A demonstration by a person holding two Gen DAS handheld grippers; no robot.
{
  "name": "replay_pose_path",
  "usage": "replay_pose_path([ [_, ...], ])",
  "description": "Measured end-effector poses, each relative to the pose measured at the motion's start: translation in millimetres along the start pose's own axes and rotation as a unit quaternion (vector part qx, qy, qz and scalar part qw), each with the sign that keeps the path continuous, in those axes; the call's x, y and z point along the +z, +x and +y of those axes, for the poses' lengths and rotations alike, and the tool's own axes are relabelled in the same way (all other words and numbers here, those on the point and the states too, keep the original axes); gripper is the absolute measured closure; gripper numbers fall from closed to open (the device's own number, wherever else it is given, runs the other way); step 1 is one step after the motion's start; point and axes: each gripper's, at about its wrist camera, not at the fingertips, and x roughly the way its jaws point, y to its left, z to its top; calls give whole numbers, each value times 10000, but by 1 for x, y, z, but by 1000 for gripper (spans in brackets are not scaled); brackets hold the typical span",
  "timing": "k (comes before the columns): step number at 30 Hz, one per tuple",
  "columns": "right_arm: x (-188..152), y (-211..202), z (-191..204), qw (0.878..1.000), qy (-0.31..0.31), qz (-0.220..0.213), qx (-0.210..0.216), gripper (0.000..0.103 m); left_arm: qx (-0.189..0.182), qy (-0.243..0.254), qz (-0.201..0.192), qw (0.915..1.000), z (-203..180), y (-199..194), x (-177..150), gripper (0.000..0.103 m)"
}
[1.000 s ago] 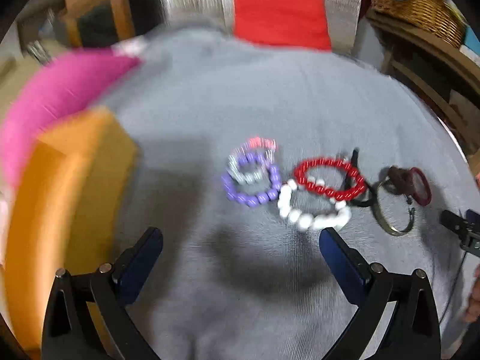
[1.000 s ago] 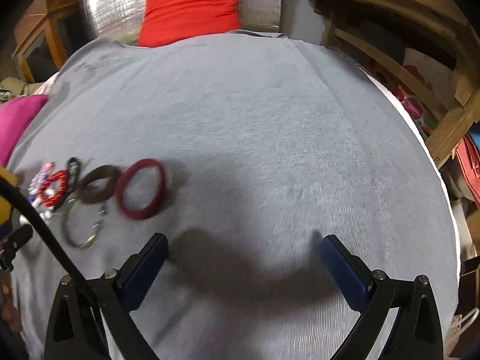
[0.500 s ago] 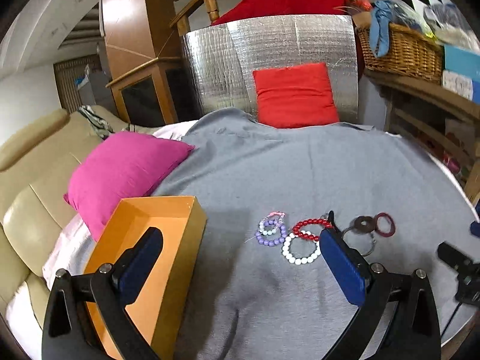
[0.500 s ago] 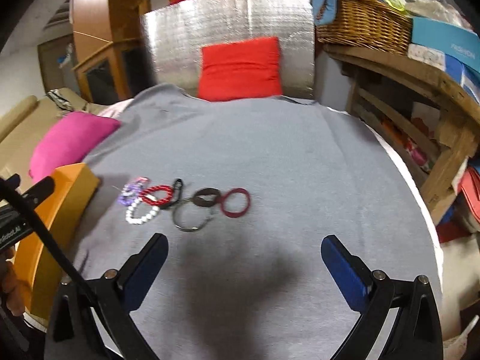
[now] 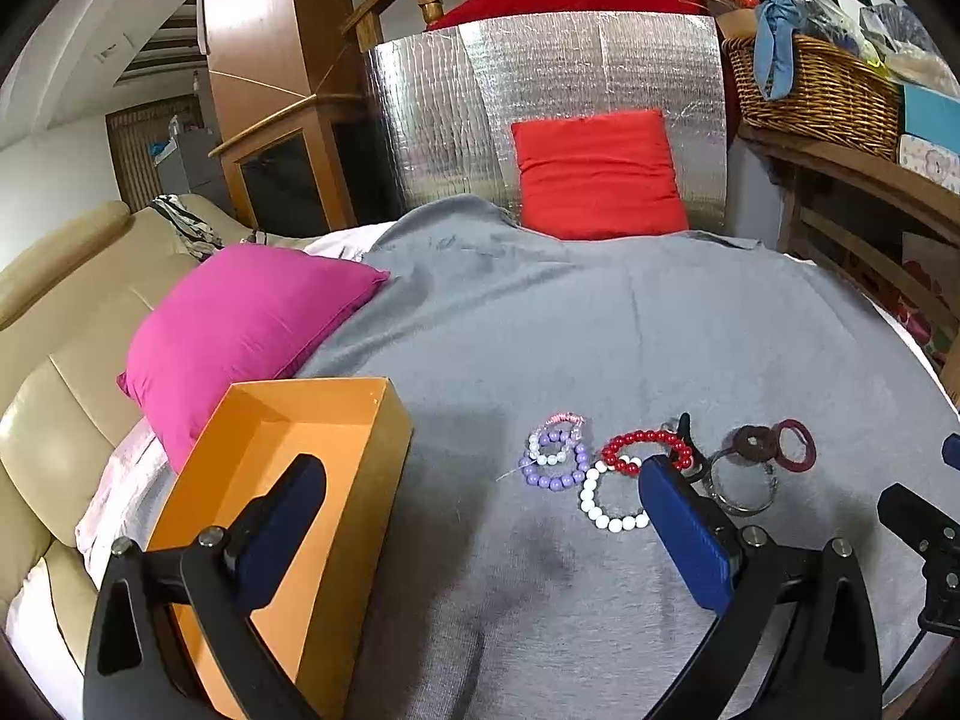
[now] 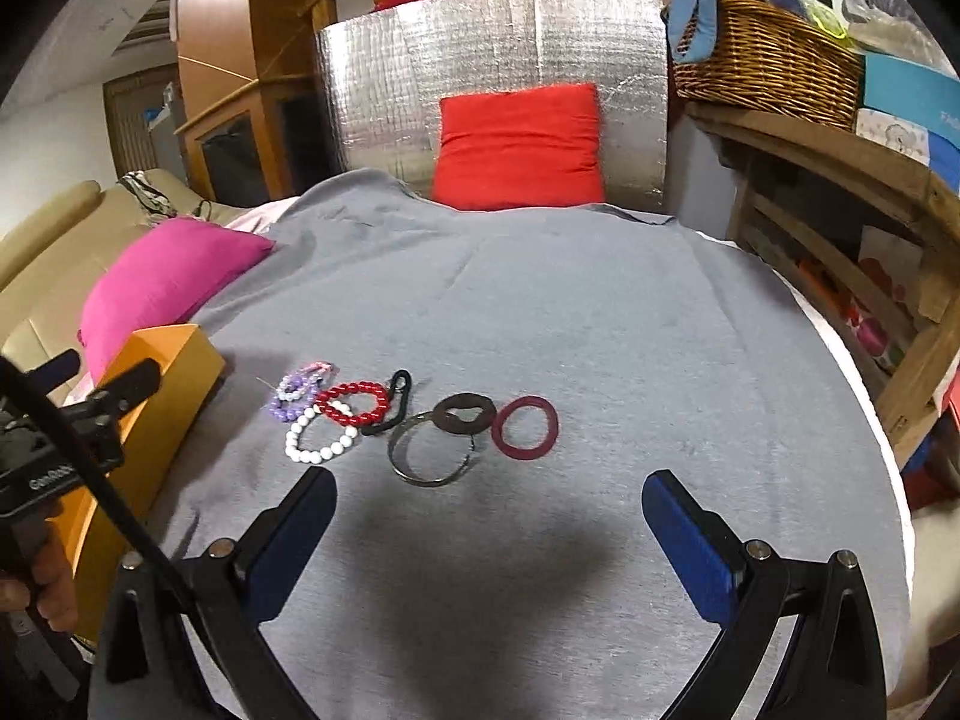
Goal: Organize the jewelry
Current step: 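Move both tools toward the row of bracelets and hair ties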
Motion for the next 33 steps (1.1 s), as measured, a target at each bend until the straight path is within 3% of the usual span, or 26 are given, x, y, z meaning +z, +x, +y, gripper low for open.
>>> replay_pose_path([
  [33, 0, 5, 12, 9997, -86, -36, 212, 0, -73, -51, 187, 9998, -2, 12, -1, 0],
])
